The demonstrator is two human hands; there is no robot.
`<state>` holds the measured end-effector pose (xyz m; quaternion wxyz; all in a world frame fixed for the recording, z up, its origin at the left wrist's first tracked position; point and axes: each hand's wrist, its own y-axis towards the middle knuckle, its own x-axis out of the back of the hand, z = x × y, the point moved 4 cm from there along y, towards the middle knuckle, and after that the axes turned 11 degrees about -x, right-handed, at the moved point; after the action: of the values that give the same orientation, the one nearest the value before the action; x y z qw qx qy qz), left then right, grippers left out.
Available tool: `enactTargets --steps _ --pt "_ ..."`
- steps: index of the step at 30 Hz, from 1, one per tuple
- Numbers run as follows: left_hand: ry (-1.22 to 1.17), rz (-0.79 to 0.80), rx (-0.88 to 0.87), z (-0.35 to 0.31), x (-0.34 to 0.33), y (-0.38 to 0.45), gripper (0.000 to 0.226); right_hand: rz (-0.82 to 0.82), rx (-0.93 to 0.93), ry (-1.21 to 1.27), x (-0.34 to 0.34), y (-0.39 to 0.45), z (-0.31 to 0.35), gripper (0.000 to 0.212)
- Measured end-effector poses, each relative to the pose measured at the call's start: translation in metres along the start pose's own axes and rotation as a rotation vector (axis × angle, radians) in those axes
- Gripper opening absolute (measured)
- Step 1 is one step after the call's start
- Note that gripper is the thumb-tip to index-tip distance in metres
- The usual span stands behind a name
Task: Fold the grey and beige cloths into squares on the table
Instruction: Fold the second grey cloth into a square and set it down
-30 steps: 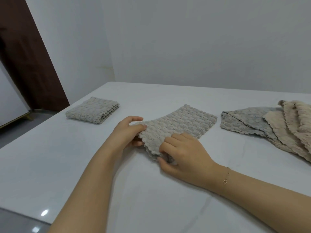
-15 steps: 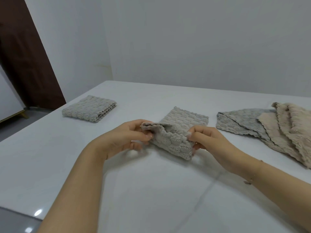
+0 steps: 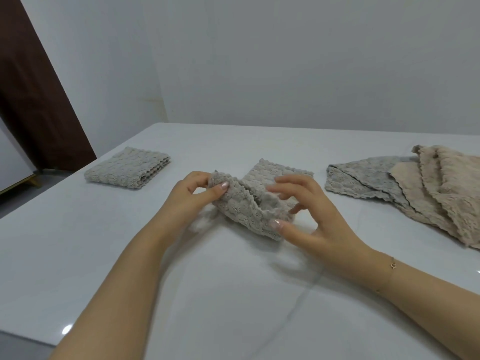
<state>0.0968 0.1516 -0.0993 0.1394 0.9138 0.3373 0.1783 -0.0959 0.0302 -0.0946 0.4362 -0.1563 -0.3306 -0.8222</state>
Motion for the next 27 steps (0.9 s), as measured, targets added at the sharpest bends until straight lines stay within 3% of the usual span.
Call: enactTargets --steps 2,7,9,17,21,25,27 --pt "-0.018 0.019 -0.01 -0.001 -0.002 0.0 0.034 -0.024 0.083 -0.133 0.001 0.0 0.005 0.05" --pt "-0.059 0.049 -0.044 -0.009 -0.004 -0.002 0.06 -0.087 0.155 -0.416 0.0 0.004 0.006 0.029" --pt "-0.056 0.049 -0.052 -0.011 -0.005 -0.002 0.065 -0.087 0.124 -0.351 0.002 0.007 0.004 0.026" --pt "-0.023 -0.02 -0.048 -0.012 -0.01 -0.001 0.03 -0.115 -0.109 0.155 0.024 0.017 0.005 0.025" --pt "-0.024 0.026 -0.045 -0.015 -0.013 -0.002 0.035 -0.06 -0.238 0.371 0.024 0.021 -0.008 0.026" --pt "-0.096 0.095 0.029 -0.011 -0.014 -0.003 0.029 -0.013 -0.275 0.463 0.021 0.022 -0.017 0.009" --pt "-0.114 0.109 0.104 -0.005 -0.015 -0.004 0.037 -0.017 -0.316 0.493 0.018 0.023 -0.025 0.003"
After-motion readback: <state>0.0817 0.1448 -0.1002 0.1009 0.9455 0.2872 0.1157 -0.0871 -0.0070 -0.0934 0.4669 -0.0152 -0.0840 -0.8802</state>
